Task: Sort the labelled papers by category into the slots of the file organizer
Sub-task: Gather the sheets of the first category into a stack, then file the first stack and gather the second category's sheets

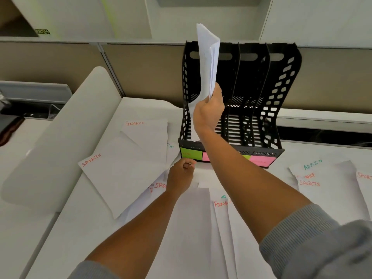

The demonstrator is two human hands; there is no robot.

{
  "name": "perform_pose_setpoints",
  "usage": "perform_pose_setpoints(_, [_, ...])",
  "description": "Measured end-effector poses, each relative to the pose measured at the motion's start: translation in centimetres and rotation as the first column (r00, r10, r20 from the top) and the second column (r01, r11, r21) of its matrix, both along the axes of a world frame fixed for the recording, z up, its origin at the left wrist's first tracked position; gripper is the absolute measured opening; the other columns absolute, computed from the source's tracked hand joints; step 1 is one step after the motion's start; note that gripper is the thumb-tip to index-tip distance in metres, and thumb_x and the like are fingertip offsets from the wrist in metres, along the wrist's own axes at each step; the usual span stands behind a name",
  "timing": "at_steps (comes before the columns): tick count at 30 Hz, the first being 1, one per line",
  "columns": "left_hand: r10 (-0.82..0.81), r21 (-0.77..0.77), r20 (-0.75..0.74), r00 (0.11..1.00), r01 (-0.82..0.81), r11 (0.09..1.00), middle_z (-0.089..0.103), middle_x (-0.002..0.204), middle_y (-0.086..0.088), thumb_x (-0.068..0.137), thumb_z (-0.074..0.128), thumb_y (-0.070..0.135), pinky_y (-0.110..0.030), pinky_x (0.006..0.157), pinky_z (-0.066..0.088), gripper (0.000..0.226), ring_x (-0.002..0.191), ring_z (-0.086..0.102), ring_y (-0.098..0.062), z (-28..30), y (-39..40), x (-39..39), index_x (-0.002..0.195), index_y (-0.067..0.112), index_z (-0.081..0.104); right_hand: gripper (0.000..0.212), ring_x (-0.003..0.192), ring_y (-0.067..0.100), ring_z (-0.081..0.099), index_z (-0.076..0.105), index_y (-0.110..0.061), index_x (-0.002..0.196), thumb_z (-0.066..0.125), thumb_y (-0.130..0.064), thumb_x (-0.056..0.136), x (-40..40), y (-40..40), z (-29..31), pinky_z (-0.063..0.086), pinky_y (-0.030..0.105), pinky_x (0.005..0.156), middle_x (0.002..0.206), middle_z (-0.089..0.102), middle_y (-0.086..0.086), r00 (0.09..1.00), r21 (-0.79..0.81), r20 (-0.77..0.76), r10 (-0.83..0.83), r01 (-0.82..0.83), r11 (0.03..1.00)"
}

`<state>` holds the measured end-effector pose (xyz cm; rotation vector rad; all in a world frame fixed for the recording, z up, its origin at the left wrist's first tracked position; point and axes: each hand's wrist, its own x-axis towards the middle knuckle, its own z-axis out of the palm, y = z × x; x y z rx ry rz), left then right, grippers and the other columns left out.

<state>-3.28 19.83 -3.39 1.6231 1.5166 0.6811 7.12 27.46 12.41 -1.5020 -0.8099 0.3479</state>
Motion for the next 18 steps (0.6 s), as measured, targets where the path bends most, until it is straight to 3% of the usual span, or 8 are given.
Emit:
perform_pose_setpoints(6, [0.012,0.039,-0.088,0.996,-0.009,0.999,0.068,0.095,0.012,0.095,0.053,0.029,-0.022,0.074,0.050,0.009,0.086,0.063,-0.010,-0.7,1.3,-1.5,0.094,0.034,0.061,0.047,0.115,0.022,0.050,0.045,-0.004,0.134,0.042,0.009,0.089,-1.2,1.9,-2.0,0.046,0.031,0.100,0.126,0.053,0.013,0.998,-0.013,-0.050,0.031,-0.032,0.999])
perform_pose_setpoints(10, [0.041,0.084,-0.116,0.992,-0.032,0.996,0.068,0.095,0.013,0.095,0.055,0.030,-0.020,0.072,0.050,0.007,0.084,0.063,-0.009,-0.8,1.4,-1.8,0.094,0.034,0.062,0.043,0.111,0.034,0.051,0.047,-0.001,0.126,0.045,0.009,0.084,-1.4,1.4,-4.4,0.051,0.039,0.091,0.120,0.052,0.019,0.992,-0.087,-0.110,0.069,-0.079,0.993])
perform_pose_setpoints(13, [0.056,0.111,-0.131,0.990,-0.042,0.993,0.065,0.092,0.017,0.094,0.057,0.032,-0.013,0.068,0.046,0.007,0.078,0.062,-0.006,-0.6,1.0,-1.5,0.091,0.038,0.058,0.042,0.105,0.033,0.051,0.049,-0.001,0.118,0.047,0.008,0.077,-0.9,0.3,-6.0,0.050,0.033,0.079,0.114,0.051,0.018,0.987,-0.140,-0.115,0.109,-0.124,0.982])
perform_pose_setpoints(18, [0.080,0.266,-0.183,0.980,-0.029,0.963,0.063,0.097,0.020,0.090,0.061,0.034,-0.003,0.065,0.040,0.008,0.078,0.062,-0.006,0.2,0.3,-1.4,0.097,0.038,0.059,0.043,0.100,0.021,0.050,0.049,-0.007,0.115,0.062,-0.015,0.075,-0.6,-0.9,-6.7,0.044,0.011,0.065,0.113,0.050,0.012,0.986,-0.160,-0.096,0.134,-0.148,0.976])
